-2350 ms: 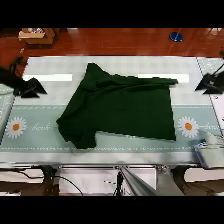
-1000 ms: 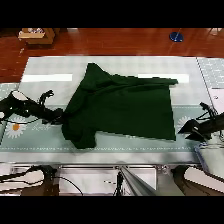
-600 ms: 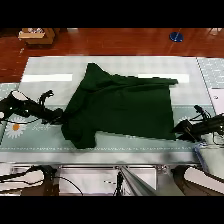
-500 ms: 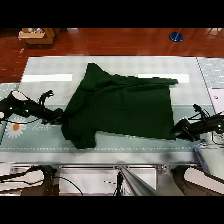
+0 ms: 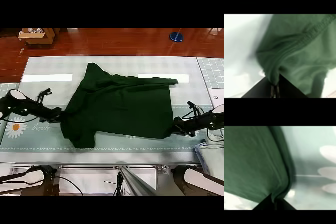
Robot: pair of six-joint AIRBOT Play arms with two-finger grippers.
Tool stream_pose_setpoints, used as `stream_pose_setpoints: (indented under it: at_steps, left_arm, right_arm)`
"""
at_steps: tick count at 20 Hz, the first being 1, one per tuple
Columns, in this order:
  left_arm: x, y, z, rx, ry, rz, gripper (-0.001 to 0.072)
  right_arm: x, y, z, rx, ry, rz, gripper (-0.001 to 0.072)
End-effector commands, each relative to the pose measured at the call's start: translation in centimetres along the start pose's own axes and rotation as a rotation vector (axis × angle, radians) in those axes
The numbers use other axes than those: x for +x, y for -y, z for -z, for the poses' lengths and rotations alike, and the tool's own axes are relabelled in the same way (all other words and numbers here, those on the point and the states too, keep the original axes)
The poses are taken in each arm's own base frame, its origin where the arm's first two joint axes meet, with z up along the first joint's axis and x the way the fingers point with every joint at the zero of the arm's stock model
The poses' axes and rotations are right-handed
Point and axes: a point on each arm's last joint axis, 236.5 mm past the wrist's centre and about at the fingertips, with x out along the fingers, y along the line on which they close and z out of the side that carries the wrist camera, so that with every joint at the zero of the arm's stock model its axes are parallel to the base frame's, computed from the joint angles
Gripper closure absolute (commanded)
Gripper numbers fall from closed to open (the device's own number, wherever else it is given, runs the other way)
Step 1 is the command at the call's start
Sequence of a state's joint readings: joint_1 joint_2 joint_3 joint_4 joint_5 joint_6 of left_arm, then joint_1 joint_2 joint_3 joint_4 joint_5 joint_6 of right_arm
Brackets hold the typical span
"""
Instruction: Fold the shirts.
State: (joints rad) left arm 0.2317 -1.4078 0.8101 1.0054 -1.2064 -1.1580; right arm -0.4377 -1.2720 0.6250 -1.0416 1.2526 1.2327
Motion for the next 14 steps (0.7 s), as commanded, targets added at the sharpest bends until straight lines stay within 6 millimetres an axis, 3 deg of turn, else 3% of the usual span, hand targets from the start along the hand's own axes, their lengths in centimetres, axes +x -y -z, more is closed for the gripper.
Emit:
stream_pose_setpoints:
  at_steps: [1,3,4,6,8,10,12,14]
  left_arm:
    - [-4.5,4.2,-3.4,0.09,0.151,0.07,0.0674]
    - [-12.3,9.9,-7.2,0.216,0.39,0.109,0.0674]
    - [-17.5,13.3,-8.2,0.304,0.526,0.119,0.0673]
    - [-27.6,19.6,-7.9,0.488,0.776,0.083,0.0674]
    - [-36.9,25.3,-4.8,0.643,1.005,0.034,0.0674]
    - [-44.2,30.0,0.0,0.759,1.204,-0.006,0.0673]
    - [-49.3,33.5,5.2,0.857,1.366,-0.053,0.0673]
    - [-52.4,35.4,9.7,0.912,1.486,-0.119,0.0674]
  right_arm:
    - [-4.6,-7.2,-2.0,-0.142,0.115,-0.198,0.0684]
    - [-11.9,-12.7,-5.2,-0.282,0.358,-0.253,0.0685]
    - [-16.7,-15.7,-6.0,-0.367,0.495,-0.258,0.0685]
    - [-26.5,-21.0,-5.7,-0.494,0.757,-0.227,0.0684]
    - [-35.5,-25.0,-3.3,-0.597,1.0,-0.145,0.0685]
    - [-43.7,-27.7,0.8,-0.635,1.225,-0.042,0.0685]
    - [-49.6,-29.6,5.4,-0.672,1.411,0.046,0.0685]
    - [-53.1,-29.9,9.3,-0.663,1.535,0.126,0.0685]
